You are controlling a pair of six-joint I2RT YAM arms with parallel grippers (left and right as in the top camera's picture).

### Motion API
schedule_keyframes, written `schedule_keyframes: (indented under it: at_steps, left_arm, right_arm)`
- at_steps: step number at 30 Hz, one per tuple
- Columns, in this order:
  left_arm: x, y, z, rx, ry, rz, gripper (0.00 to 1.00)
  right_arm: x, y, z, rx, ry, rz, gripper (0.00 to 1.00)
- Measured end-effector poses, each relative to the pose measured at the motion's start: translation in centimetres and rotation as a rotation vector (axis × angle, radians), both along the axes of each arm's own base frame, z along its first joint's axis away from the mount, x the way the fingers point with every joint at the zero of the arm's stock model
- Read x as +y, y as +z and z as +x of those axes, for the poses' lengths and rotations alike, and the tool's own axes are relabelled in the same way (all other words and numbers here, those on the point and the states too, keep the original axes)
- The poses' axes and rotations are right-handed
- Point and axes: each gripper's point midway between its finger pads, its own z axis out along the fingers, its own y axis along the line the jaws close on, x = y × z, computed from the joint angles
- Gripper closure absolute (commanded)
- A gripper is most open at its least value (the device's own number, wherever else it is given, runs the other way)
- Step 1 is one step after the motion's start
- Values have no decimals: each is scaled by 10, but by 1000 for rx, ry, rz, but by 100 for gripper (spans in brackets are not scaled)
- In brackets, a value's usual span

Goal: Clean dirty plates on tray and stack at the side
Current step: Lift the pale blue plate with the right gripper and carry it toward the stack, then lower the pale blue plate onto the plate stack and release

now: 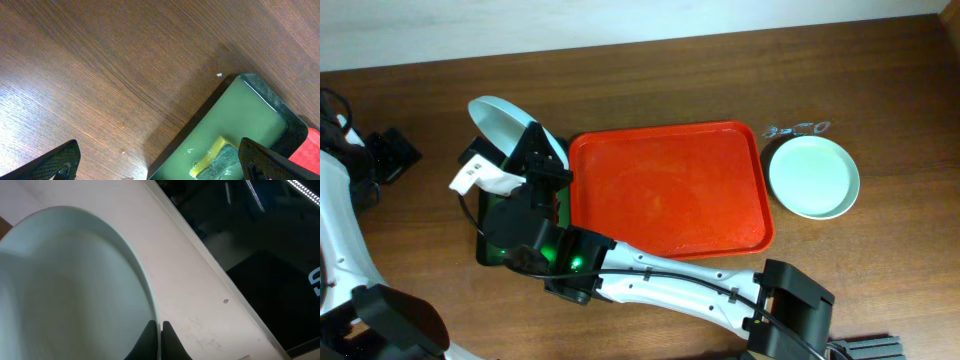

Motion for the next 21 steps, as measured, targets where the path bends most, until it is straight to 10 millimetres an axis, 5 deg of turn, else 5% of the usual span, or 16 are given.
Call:
schedule_keyframes:
  at_steps: [7, 10, 15, 19, 21]
  left_arm:
    - [0, 0, 0, 0, 0, 0, 1]
    - [0, 0, 0, 0, 0, -1, 1]
    - [0, 0, 0, 0, 0, 0, 1]
    - [0, 0, 0, 0, 0, 0, 1]
    - [0, 0, 0, 0, 0, 0, 1]
  right_arm:
    - [-23, -2, 17, -6, -84, 178, 96]
    - [-39, -25, 27, 47, -137, 222, 96]
    - [-53, -91, 41, 284, -119, 368, 96]
    - [-105, -146, 80, 617, -179, 705, 96]
    - [-147, -135, 92, 741, -187, 880, 96]
